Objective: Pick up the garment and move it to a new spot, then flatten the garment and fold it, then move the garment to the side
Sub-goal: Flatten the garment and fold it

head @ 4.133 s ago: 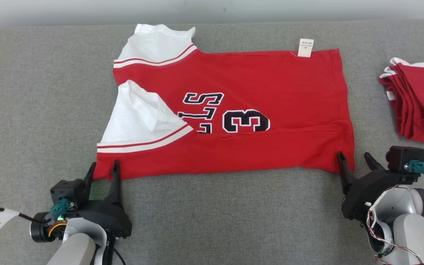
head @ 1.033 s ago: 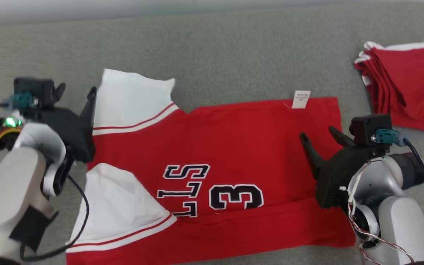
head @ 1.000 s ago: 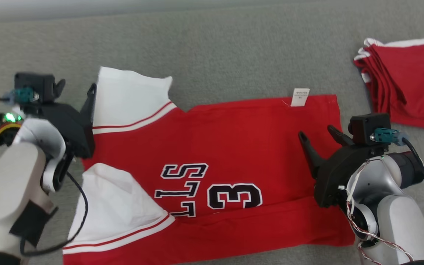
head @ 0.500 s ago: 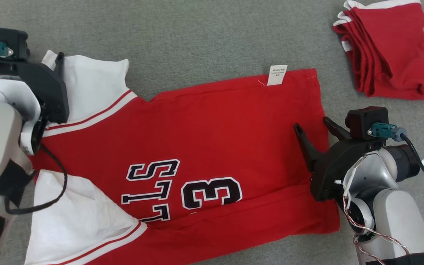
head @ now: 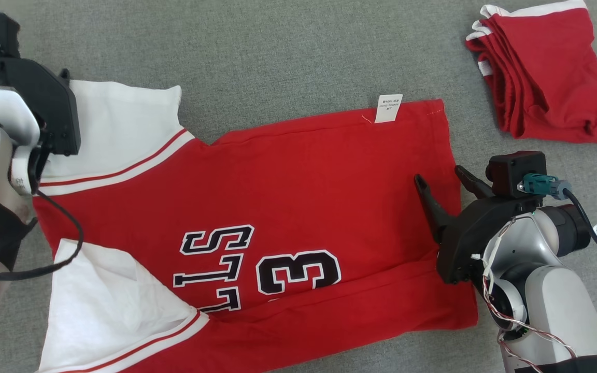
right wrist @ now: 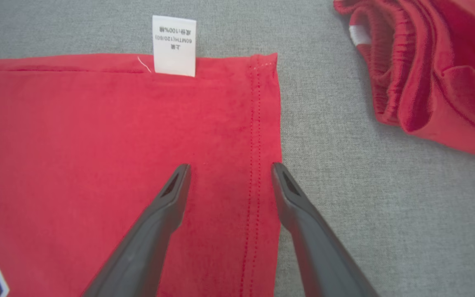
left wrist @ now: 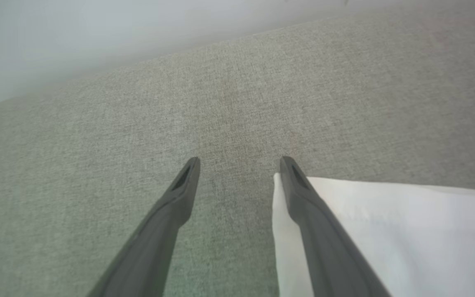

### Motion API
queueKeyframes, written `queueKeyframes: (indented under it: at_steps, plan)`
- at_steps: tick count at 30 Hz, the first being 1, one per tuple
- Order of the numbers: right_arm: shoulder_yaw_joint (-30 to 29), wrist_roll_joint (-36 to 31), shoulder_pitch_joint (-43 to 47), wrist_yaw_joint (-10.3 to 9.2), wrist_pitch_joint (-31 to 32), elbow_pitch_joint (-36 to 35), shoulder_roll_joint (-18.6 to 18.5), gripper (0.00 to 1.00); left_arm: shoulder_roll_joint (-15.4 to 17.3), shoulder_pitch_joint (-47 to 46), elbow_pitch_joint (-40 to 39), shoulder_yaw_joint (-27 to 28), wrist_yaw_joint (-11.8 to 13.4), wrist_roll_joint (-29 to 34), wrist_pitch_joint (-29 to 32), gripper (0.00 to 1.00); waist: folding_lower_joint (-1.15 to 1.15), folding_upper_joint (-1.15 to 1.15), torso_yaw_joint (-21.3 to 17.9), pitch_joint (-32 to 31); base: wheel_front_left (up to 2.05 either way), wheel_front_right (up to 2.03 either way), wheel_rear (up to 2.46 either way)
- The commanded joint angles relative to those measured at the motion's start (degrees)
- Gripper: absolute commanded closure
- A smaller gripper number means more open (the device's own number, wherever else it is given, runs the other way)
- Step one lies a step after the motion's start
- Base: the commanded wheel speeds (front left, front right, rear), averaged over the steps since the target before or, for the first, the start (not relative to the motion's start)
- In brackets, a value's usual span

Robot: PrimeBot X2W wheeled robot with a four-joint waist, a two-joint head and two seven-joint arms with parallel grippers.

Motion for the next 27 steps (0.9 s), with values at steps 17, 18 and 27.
queueKeyframes:
  at_steps: [17, 18, 27]
  plan:
    - [-1.3, -0.52, 1.4, 0.03, 0.87, -1.83, 0.11, 0.0, 0.57, 3.38, -6.7, 1.01, 3.77, -3.16, 6.9, 0.0, 0.0, 0.0, 0.22, -0.39, 0.0, 0.0, 0.0]
    - [-1.33, -0.57, 1.47, 0.03, 0.97, -1.77, 0.12, 0.0, 0.86, 3.52, -7.29, 0.81, 3.94, -3.02, 7.48, 0.0, 0.0, 0.0, 0.35, -0.55, 0.0, 0.0, 0.0]
    - [0.51, 0.48, 0.44, 0.03, 1.29, -1.14, 0.08, 0.0, 2.23, 6.3, -11.07, -0.03, 5.07, -3.82, 11.13, 0.0, 0.0, 0.0, -0.38, -0.85, 0.0, 0.0, 0.0]
